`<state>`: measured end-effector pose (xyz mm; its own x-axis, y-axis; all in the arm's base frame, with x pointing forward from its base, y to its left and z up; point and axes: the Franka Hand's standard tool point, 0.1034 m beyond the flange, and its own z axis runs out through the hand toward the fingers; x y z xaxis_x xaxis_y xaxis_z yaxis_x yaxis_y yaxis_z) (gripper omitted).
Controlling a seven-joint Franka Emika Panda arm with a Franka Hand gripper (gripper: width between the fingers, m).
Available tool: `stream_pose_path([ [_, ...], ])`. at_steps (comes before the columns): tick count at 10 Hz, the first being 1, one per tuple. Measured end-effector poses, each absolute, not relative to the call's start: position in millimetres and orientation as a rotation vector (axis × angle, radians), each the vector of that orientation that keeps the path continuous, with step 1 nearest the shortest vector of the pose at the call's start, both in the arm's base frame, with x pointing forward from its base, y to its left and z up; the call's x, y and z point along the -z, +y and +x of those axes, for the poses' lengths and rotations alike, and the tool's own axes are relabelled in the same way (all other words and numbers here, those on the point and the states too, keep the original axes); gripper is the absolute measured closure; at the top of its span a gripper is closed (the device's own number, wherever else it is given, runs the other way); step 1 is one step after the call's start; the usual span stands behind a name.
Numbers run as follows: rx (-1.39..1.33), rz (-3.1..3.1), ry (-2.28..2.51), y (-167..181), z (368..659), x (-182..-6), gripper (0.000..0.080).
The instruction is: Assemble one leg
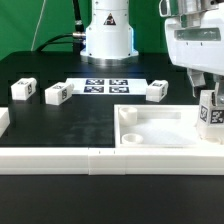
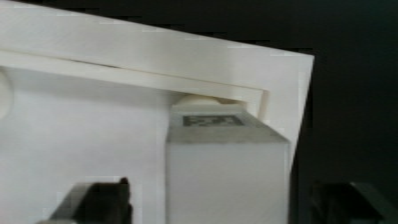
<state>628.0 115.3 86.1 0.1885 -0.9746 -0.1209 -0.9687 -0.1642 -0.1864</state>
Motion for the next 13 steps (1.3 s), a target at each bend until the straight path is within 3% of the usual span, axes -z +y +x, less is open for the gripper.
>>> stream_pose_path([
  [1, 0.047, -2.288, 1.813, 115, 628, -86.1, 0.0191],
  [3, 0.054, -2.465, 1.594, 119, 626, -84.8, 0.0161],
  [6, 0.005, -2.799, 1.114, 131, 628, -88.0, 0.015],
  [13, 0.103, -3.039, 0.207, 123, 628, -74.9, 0.015],
])
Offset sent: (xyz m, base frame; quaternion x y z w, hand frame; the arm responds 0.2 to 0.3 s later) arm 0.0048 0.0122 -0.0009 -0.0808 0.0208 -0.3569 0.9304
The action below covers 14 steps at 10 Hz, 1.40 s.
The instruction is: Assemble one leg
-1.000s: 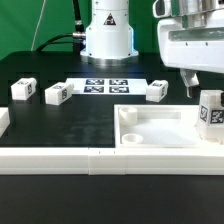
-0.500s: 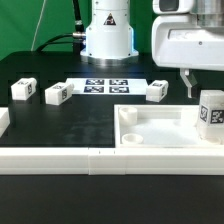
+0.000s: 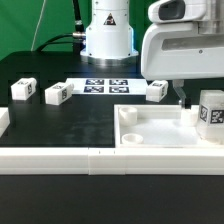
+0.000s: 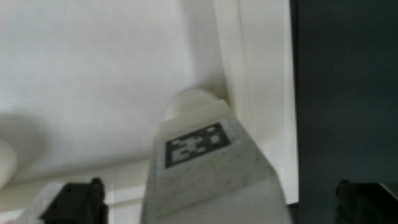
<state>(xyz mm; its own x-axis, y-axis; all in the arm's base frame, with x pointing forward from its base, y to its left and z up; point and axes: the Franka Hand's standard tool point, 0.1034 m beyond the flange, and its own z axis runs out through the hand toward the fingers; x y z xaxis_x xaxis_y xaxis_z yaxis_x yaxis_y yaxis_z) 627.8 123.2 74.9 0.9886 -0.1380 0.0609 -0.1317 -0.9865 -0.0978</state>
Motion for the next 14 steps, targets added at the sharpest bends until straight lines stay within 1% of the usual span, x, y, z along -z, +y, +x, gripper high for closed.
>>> stream_pose_path([
  [1, 0.109, -3.048, 0.069, 120.5, 628.0, -74.8, 0.015],
  [2, 0.111, -3.049, 0.038, 119.4, 628.2, -74.7, 0.015],
  [3, 0.11, -3.049, 0.048, 119.8, 628.1, -74.6, 0.0266],
  [4, 0.11, -3.049, 0.048, 119.6, 628.1, -74.5, 0.0402],
  [5, 0.11, -3.049, 0.049, 119.3, 628.1, -74.5, 0.0402],
  [6, 0.11, -3.049, 0.049, 119.3, 628.1, -74.5, 0.0511],
  [10, 0.107, -3.045, 0.113, 119.5, 628.1, -74.5, 0.0511],
  [14, 0.104, -2.901, 0.736, 117.5, 628.9, -74.1, 0.0509],
])
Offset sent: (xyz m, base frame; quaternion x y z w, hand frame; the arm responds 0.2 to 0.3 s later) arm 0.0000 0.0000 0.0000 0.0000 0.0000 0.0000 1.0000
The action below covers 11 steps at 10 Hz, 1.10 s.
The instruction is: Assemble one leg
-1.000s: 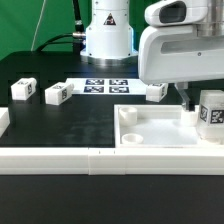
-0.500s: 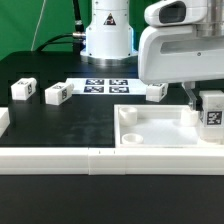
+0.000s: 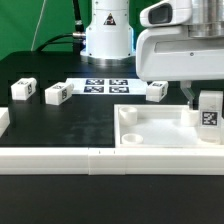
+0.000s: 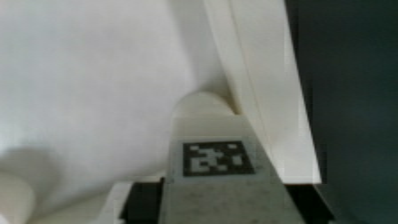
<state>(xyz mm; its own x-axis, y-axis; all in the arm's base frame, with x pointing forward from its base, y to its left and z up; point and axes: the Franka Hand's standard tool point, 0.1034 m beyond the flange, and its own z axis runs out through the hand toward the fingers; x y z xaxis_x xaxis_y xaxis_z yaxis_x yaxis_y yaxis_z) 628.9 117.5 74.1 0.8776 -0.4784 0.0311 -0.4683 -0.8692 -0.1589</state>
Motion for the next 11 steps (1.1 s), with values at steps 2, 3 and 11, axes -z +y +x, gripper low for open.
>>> stream_pose_path([
  [2, 0.097, -2.815, 0.972, 117, 629, -74.3, 0.0509],
  [3, 0.081, -2.746, 1.141, 117, 629, -74.3, 0.0509],
  [11, -0.063, -2.05, 2.081, 128, 627, -71.2, 0.0508],
])
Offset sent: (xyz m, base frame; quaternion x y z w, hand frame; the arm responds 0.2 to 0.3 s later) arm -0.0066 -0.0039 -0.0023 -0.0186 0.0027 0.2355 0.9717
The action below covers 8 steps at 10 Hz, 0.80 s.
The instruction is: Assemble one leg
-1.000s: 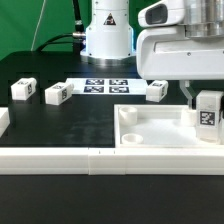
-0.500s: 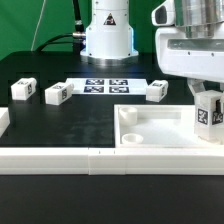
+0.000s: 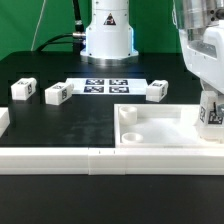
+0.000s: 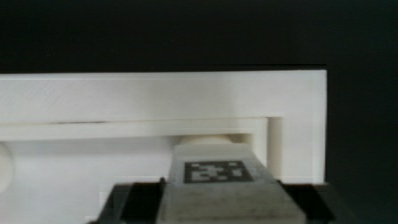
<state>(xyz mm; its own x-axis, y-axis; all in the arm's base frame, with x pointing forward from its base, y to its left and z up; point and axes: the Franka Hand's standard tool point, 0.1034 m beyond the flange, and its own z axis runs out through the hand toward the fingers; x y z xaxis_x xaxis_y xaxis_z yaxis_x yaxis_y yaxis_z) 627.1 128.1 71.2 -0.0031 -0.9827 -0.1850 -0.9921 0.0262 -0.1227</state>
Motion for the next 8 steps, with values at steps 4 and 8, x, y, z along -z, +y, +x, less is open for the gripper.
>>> stream_pose_path([
  [4, -0.04, -2.261, 1.854, 126.8, 630.3, -74.4, 0.0193],
  [8, -0.016, -2.663, 1.27, 123.9, 631.2, -77.9, 0.0151],
])
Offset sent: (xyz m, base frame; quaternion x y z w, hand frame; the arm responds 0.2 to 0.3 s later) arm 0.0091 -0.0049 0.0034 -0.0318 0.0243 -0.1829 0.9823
